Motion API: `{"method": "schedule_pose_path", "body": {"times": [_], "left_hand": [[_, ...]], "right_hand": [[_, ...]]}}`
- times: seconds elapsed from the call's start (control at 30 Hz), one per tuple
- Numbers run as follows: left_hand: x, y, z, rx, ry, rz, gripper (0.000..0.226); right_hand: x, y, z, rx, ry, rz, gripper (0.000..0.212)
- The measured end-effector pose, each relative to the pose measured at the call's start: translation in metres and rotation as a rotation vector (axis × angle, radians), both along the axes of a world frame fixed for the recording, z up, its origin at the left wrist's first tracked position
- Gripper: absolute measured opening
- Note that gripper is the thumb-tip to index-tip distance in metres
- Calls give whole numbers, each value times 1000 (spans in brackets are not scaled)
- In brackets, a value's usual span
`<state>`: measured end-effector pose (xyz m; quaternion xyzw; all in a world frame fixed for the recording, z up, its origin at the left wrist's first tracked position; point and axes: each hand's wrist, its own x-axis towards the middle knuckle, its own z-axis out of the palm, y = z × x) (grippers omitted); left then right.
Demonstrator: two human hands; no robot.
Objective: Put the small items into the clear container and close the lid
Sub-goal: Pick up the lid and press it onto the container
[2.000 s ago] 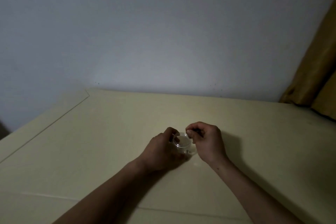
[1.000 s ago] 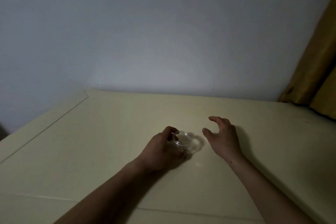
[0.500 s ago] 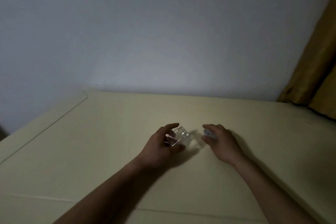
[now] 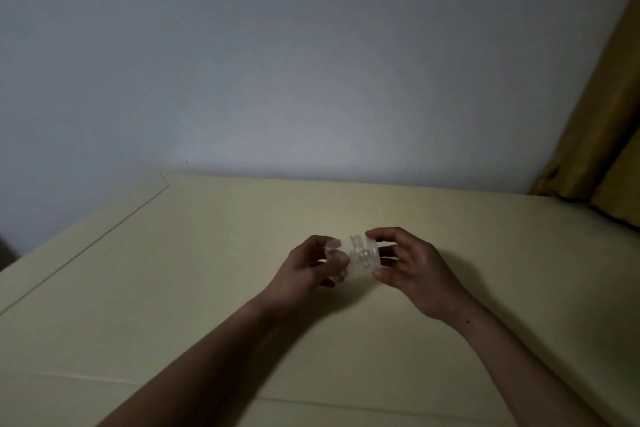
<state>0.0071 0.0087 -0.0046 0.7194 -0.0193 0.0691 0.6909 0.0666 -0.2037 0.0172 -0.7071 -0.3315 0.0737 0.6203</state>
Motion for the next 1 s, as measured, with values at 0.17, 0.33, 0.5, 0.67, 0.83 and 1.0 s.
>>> {"method": "schedule_pose_path", "body": {"times": [0.17, 0.33, 0.5, 0.67, 0.83, 1.0], "left_hand": [[-1, -1, 4, -102, 32, -36, 42], [-5, -2, 6, -116, 83, -91, 45], [-4, 1, 5, -206, 174, -149, 51], [-5, -3, 4, -176, 64, -138, 39], [-6, -4, 1, -20, -79, -79, 33], [-10, -8, 0, 87, -123, -16, 40]], "right_hand": [[-3, 1, 1, -1, -78, 2, 53], [-6, 2, 1, -26, -205, 30, 55], [-5, 3, -2, -51, -235, 16, 58], [-5, 4, -5, -41, -133, -73, 51], [-6, 6, -6, -41, -75, -103, 53], [-4, 8, -12, -26, -44, -114, 50]]}}
